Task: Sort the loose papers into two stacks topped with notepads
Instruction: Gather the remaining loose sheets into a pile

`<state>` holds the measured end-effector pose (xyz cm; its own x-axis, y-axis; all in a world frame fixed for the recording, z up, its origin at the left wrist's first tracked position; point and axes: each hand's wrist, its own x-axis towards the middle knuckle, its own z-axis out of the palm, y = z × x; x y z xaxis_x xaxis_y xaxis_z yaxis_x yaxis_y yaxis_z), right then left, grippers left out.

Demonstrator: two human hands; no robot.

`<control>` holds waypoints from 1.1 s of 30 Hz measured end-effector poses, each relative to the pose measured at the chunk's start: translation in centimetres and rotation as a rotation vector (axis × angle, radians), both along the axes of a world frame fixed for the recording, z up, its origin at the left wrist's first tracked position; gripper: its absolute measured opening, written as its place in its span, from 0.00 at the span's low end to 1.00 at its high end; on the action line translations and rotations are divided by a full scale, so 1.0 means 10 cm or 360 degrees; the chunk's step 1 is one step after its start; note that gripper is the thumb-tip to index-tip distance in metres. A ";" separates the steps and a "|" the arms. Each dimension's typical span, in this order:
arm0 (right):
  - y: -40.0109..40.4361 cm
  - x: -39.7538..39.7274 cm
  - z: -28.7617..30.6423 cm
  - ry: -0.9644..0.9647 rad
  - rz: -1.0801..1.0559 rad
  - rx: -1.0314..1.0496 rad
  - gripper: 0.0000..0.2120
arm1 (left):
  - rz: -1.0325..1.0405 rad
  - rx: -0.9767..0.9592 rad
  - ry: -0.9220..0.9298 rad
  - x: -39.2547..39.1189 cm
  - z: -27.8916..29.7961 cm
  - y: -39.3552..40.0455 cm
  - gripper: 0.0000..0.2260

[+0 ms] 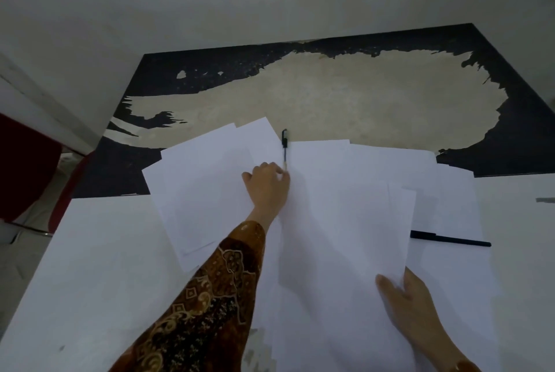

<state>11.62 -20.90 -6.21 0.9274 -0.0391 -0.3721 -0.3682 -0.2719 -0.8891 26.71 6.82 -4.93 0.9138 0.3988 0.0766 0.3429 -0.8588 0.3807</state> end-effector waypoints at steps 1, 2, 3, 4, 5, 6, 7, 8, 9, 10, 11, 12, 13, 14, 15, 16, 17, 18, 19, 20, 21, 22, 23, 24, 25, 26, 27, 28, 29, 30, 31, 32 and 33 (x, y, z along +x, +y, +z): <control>0.00 0.00 0.00 0.0000 0.0004 0.0004 0.09 | -0.0033 0.0006 0.0019 -0.01 -0.01 -0.05 0.13; 0.00 0.01 0.00 0.0002 0.0007 0.0000 0.09 | -0.0061 0.0012 0.0039 -0.01 -0.03 -0.07 0.14; 0.00 0.01 0.00 0.0000 0.0010 -0.0002 0.09 | -0.0084 0.0014 0.0055 -0.03 -0.04 -0.06 0.14; 0.00 0.01 0.00 -0.0004 0.0012 0.0001 0.09 | -0.0094 0.0013 0.0061 -0.07 -0.06 -0.04 0.15; 0.00 0.02 0.00 -0.0008 0.0012 0.0009 0.10 | -0.0082 0.0006 0.0058 -0.12 -0.07 -0.01 0.16; 0.00 0.02 0.00 -0.0010 0.0013 0.0019 0.10 | -0.0042 -0.0014 0.0053 -0.19 -0.07 0.02 0.19; -0.01 0.02 0.00 -0.0010 0.0015 0.0027 0.11 | 0.0020 -0.0048 0.0061 -0.28 -0.07 0.03 0.23; -0.01 0.02 0.00 -0.0007 0.0018 0.0035 0.12 | 0.0092 -0.0095 0.0089 -0.38 -0.07 0.04 0.27; -0.02 0.02 0.01 -0.0003 0.0024 0.0045 0.12 | 0.0154 -0.0146 0.0142 -0.48 -0.08 0.04 0.32; -0.02 0.01 0.01 -0.0003 0.0031 0.0059 0.12 | 0.0198 -0.0194 0.0211 -0.58 -0.10 0.03 0.36; 0.00 0.00 0.03 -0.0004 0.0031 0.0076 0.12 | 0.0211 -0.0218 0.0286 -0.69 -0.12 0.04 0.39; 0.00 0.00 0.04 -0.0008 0.0032 0.0086 0.12 | 0.0199 -0.0213 0.0356 -0.77 -0.14 0.05 0.41; 0.00 0.00 0.05 -0.0015 0.0034 0.0087 0.12 | 0.0171 -0.0185 0.0405 -0.84 -0.17 0.06 0.41; 0.01 0.01 0.06 -0.0018 0.0036 0.0088 0.12 | 0.0148 -0.0155 0.0421 -0.89 -0.19 0.08 0.40; 0.01 0.00 0.07 -0.0017 0.0035 0.0091 0.11 | 0.0139 -0.0142 0.0401 -0.93 -0.19 0.11 0.37; 0.01 0.01 0.08 -0.0018 0.0035 0.0103 0.11 | 0.0137 -0.0141 0.0362 -0.95 -0.19 0.14 0.34; 0.01 0.00 0.09 -0.0017 0.0033 0.0108 0.11 | 0.0130 -0.0139 0.0314 -0.97 -0.18 0.18 0.31; 0.01 0.00 0.09 -0.0019 0.0031 0.0114 0.11 | 0.0116 -0.0131 0.0265 -0.97 -0.16 0.22 0.28; 0.02 0.00 0.09 -0.0022 0.0030 0.0121 0.11 | 0.0096 -0.0132 0.0218 -0.98 -0.13 0.25 0.26; 0.02 0.00 0.09 -0.0027 0.0032 0.0133 0.12 | 0.0080 -0.0157 0.0171 -0.98 -0.10 0.28 0.24; 0.02 -0.01 0.10 -0.0030 0.0031 0.0139 0.12 | 0.0075 -0.0221 0.0123 -0.99 -0.05 0.30 0.22; 0.02 0.00 0.09 -0.0030 0.0030 0.0141 0.12 | 0.0095 -0.0303 0.0086 -1.00 -0.01 0.32 0.21; 0.02 0.01 0.08 -0.0029 0.0030 0.0140 0.12 | 0.0130 -0.0373 0.0063 -1.02 0.03 0.34 0.21; 0.01 0.01 0.08 -0.0024 0.0033 0.0141 0.12 | 0.0162 -0.0414 0.0045 -1.06 0.07 0.35 0.20; 0.00 0.01 0.07 -0.0019 0.0038 0.0144 0.12 | 0.0183 -0.0437 0.0021 -1.09 0.10 0.36 0.19; 0.00 0.01 0.06 -0.0019 0.0045 0.0147 0.12 | 0.0185 -0.0470 -0.0019 -1.13 0.11 0.37 0.19; 0.00 0.01 0.06 -0.0020 0.0054 0.0150 0.12 | 0.0171 -0.0534 -0.0071 -1.17 0.13 0.36 0.18; 0.00 0.01 0.06 -0.0015 0.0061 0.0151 0.12 | 0.0150 -0.0614 -0.0121 -1.24 0.16 0.33 0.17; 0.00 0.01 0.06 -0.0012 0.0067 0.0152 0.12 | 0.0125 -0.0669 -0.0157 -1.29 0.20 0.28 0.16; 0.00 0.03 0.05 -0.0010 0.0071 0.0148 0.12 | 0.0092 -0.0694 -0.0181 -1.36 0.22 0.22 0.15; -0.01 0.02 0.06 -0.0005 0.0074 0.0143 0.12 | 0.0051 -0.0706 -0.0195 -1.46 0.26 0.14 0.14; -0.01 0.03 0.06 0.0005 0.0076 0.0139 0.12 | 0.0003 -0.0716 -0.0211 -1.55 0.28 0.04 0.13; -0.01 0.02 0.05 0.0009 0.0078 0.0134 0.12 | -0.0053 -0.0726 -0.0231 -1.67 0.29 -0.07 0.12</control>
<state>11.83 -21.04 -5.66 0.9253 0.0380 -0.3773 -0.3612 -0.2140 -0.9076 10.01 6.12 -2.07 0.9196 0.3919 0.0282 0.2334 -0.6026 0.7632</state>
